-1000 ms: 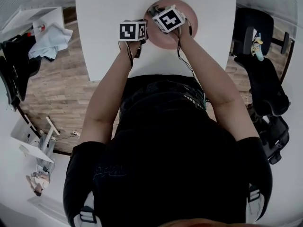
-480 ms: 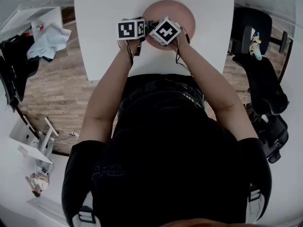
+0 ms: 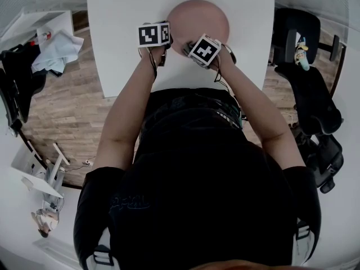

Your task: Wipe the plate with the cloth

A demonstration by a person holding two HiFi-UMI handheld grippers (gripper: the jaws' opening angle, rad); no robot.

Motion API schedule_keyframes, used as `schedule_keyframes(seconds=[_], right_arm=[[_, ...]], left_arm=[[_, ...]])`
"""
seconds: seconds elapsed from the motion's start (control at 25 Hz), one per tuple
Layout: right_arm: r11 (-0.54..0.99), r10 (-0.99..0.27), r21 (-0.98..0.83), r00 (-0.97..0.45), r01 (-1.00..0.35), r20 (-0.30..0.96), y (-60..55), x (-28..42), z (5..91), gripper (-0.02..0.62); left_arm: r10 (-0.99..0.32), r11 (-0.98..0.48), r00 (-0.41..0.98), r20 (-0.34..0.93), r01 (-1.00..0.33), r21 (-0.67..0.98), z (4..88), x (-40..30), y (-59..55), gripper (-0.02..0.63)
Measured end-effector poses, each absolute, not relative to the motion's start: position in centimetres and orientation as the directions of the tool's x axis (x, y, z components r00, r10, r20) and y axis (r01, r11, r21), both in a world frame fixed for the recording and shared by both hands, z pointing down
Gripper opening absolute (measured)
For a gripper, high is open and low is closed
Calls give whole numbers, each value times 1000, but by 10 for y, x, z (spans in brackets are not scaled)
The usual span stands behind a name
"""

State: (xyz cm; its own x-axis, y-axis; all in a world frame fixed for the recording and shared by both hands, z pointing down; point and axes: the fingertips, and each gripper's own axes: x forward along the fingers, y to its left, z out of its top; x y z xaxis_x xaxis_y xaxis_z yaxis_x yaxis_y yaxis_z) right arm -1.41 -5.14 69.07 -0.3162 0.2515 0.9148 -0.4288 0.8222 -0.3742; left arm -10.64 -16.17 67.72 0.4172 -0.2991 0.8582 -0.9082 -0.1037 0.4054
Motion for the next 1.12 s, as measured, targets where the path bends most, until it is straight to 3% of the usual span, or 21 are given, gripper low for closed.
schedule_keyframes(seconds=[0.24,0.48,0.6,0.72,0.8,1.12], right_arm=[[851,174,-240,-181,-467,968,-80,42,692,35],[792,169,-243,-182,-560,969,-106,70,693,35],[791,63,-136,-142,-597,988,-141,90,692,35],[768,23,-115,-152,-630,988,-162,88,694,35],[786,-54,-47,-144,-617,988,-186,84,693,35],[830,-152,38,-161,-556,975,-230,45,688,35]], left_arm=[[-294,-125,412,863,-911,392,677,-108,-164,28],[-277,-151,403,872,-915,375,678,-109,-165,28],[-266,-169,403,876,-914,369,680,-107,-164,29],[-253,-201,399,881,-913,356,680,-105,-164,29],[-252,-207,397,883,-913,352,679,-104,-165,29],[-251,-199,411,876,-908,369,677,-105,-163,31]])
